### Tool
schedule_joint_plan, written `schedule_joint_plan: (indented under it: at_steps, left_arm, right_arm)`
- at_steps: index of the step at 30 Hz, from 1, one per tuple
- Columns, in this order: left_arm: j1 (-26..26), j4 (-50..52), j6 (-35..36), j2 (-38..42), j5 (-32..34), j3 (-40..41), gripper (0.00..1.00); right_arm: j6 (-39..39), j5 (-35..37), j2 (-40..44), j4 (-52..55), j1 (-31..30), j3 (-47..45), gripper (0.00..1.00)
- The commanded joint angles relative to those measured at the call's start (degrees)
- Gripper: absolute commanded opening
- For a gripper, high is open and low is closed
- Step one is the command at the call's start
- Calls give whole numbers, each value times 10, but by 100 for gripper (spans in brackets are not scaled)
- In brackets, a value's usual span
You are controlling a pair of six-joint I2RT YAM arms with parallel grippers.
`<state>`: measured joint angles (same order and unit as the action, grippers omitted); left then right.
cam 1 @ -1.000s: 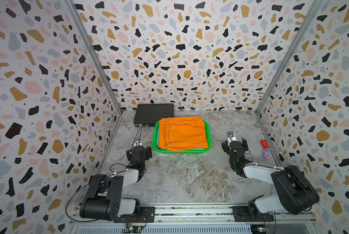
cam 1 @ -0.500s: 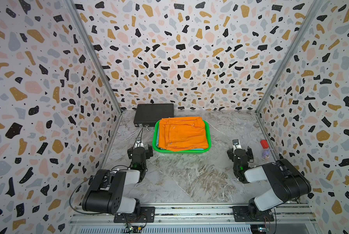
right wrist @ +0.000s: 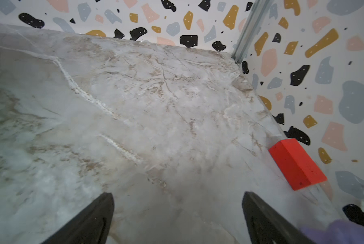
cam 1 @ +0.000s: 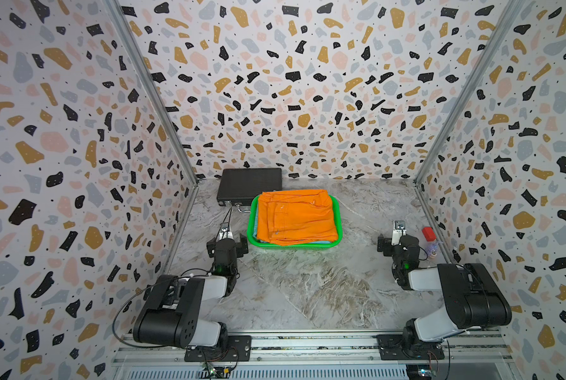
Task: Put the folded long pants in the basket
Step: Reset both arms
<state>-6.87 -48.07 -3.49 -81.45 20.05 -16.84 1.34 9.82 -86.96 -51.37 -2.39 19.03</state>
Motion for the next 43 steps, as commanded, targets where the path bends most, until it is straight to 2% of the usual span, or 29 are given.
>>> schedule_joint_plan:
  at_steps: [1, 5, 7, 9, 11, 12, 13, 14, 15, 16, 17, 18, 20, 23, 26, 43]
  left_arm:
    - [-2, -26, 10, 2, 6, 1, 100]
    - [-2, -37, 12, 6, 2, 10, 100]
    - [-2, -96, 14, 14, -1, 47, 100]
    - [-2, -198, 10, 9, 1, 98, 100]
    - [-2, -230, 15, -12, -3, 100, 100]
    - [-2, -214, 18, -18, 1, 85, 100]
    - [-2, -174, 17, -12, 2, 67, 100]
    - [-2, -87, 11, 1, 3, 34, 100]
    - [-2, 7, 5, 9, 13, -5, 100]
    - [-10, 16, 12, 9, 23, -15, 100]
    - [-12, -24, 14, 4, 20, 2, 100]
    - [-12, -35, 18, -7, 27, -1, 100]
    - [-13, -30, 18, 2, 19, 4, 100]
    - [-13, -26, 17, 2, 19, 2, 100]
    - [-13, -23, 17, 0, 20, -1, 100]
    - [-12, -27, 11, 4, 28, 4, 100]
  right_arm:
    - [6, -41, 2, 11, -2, 14, 100]
    - [6, -42, 0, 2, -2, 12, 100]
    - [7, -50, 11, 5, -1, 3, 100]
    - [23, -87, 17, -91, -1, -49, 100]
    - [22, -77, 2, -187, -2, -90, 100]
    - [13, -43, -8, -196, -2, -84, 100]
    - [-2, 2, -4, -150, -2, -61, 100]
    - [-28, 49, 11, -35, -1, -12, 100]
    - [-34, 66, 11, 39, -4, 18, 100]
    - [-21, 57, -1, -25, -9, -3, 100]
    - [-21, 66, -5, -35, -10, -2, 100]
    - [-26, 66, 9, 14, -10, 8, 100]
    - [-16, 55, -3, -37, -10, -5, 100]
    - [-9, 28, 5, -24, -11, -6, 100]
    - [-14, 38, 8, 9, -10, 8, 100]
    - [-12, 37, 2, -7, -10, 5, 100]
